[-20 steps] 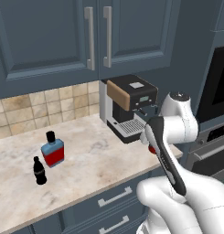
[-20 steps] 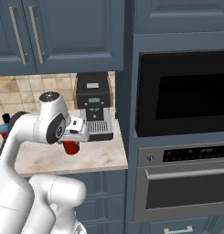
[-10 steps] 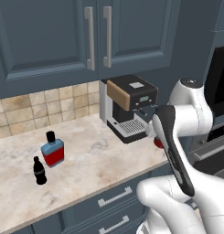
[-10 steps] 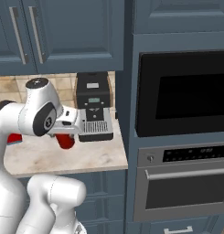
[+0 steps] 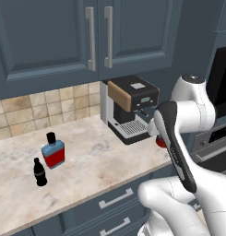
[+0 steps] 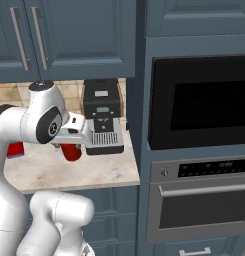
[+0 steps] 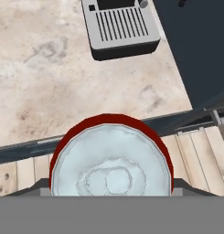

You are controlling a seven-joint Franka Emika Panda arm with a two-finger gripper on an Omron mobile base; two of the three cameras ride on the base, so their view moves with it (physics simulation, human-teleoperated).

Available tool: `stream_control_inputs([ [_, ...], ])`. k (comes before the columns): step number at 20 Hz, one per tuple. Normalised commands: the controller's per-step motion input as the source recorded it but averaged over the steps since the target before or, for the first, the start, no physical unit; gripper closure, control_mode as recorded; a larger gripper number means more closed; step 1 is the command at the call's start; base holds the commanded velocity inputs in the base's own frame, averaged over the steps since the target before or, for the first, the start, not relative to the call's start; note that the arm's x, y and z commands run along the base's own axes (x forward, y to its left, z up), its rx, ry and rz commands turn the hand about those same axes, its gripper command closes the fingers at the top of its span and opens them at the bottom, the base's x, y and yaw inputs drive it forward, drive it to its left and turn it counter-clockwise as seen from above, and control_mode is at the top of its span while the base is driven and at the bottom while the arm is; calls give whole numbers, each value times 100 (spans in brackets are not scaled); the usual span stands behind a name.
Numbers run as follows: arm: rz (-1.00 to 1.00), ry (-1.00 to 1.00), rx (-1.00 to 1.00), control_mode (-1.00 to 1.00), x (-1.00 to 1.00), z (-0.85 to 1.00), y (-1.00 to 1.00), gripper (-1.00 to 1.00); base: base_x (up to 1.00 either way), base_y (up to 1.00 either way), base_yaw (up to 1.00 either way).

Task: Move the drinks to the dining counter.

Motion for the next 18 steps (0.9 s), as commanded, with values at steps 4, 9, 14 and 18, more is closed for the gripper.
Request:
stream_control_inputs([
  [4, 0, 0, 0, -100, 0, 0, 0, 100, 0, 0, 0],
  [9, 0, 0, 0, 100, -3, 0, 0, 100, -52, -9, -6],
  [14, 0, 0, 0, 100, 0, 0, 0, 100, -98, -33, -24],
  [18, 0, 0, 0, 100, 0, 0, 0, 100, -37, 11, -67],
])
